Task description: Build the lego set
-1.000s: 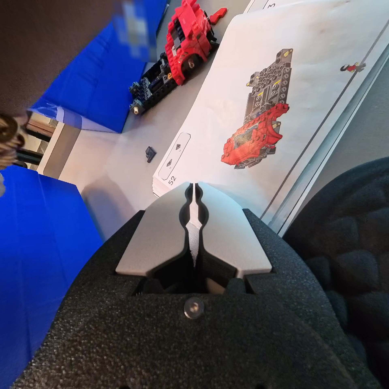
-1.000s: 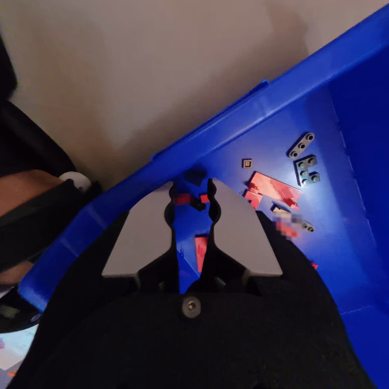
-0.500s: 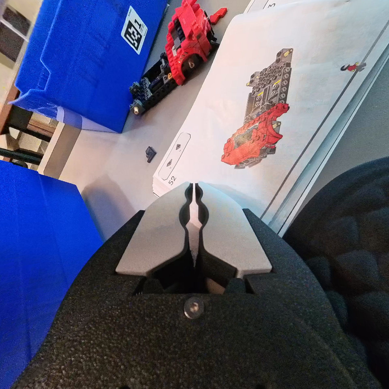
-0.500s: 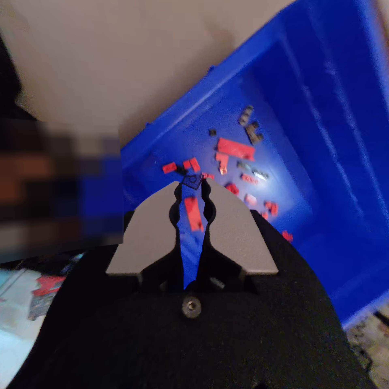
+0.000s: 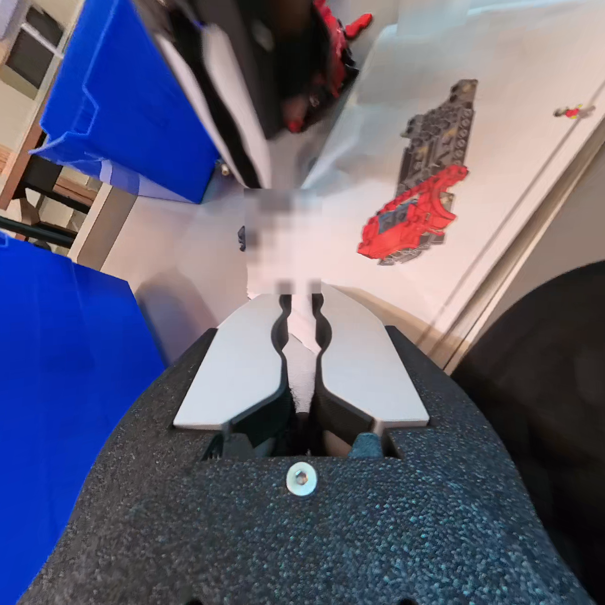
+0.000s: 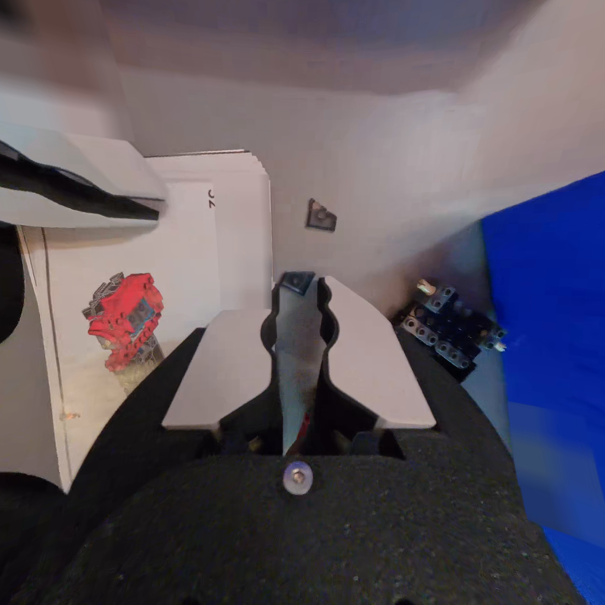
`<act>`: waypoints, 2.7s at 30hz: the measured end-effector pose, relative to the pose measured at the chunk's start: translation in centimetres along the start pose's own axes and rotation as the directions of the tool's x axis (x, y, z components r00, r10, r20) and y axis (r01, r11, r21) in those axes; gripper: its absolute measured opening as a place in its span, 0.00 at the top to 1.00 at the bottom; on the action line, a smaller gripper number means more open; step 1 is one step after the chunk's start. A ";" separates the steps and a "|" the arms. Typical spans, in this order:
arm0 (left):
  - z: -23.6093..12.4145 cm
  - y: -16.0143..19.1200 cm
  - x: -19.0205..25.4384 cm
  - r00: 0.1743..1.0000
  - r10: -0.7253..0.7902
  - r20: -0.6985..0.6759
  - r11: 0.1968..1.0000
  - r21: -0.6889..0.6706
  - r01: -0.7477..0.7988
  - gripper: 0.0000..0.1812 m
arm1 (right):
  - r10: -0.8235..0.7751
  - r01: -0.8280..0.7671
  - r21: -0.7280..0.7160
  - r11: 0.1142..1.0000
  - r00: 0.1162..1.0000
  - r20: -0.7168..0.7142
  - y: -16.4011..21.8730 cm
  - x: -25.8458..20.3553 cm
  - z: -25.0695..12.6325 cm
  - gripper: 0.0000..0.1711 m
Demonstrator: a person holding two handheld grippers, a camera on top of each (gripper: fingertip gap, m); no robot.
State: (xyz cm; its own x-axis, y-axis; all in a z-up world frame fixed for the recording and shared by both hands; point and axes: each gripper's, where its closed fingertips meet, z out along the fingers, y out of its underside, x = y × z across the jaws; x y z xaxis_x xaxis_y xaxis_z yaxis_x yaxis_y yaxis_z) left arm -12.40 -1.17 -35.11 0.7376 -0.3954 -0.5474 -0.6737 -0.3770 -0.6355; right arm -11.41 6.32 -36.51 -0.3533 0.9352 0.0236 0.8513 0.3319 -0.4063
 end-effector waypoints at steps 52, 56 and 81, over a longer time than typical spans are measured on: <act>-1.0 -7.3 -1.1 0.982 0.188 0.035 0.913 0.362 -0.187 0.91 | -0.075 0.016 0.105 0.994 0.809 0.584 0.0 -4.8 -5.8 1.00; -0.6 -7.1 0.1 0.966 0.257 0.010 0.907 0.342 -0.245 0.88 | -0.043 0.052 0.001 0.999 0.818 0.574 1.5 -5.2 -5.8 0.98; 0.2 -3.1 -0.1 0.986 0.140 -0.094 0.979 0.159 -0.124 0.92 | -0.272 0.228 0.207 0.951 0.938 0.216 -0.3 -4.2 -3.2 0.87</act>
State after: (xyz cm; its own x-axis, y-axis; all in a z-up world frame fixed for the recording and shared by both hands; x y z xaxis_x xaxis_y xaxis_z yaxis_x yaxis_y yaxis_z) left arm -10.41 0.20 -33.19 0.6285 -0.5215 -0.5771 -0.7440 -0.1870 -0.6414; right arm -8.98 2.69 -33.53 -0.6468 0.7599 -0.0648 0.6489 0.5037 -0.5703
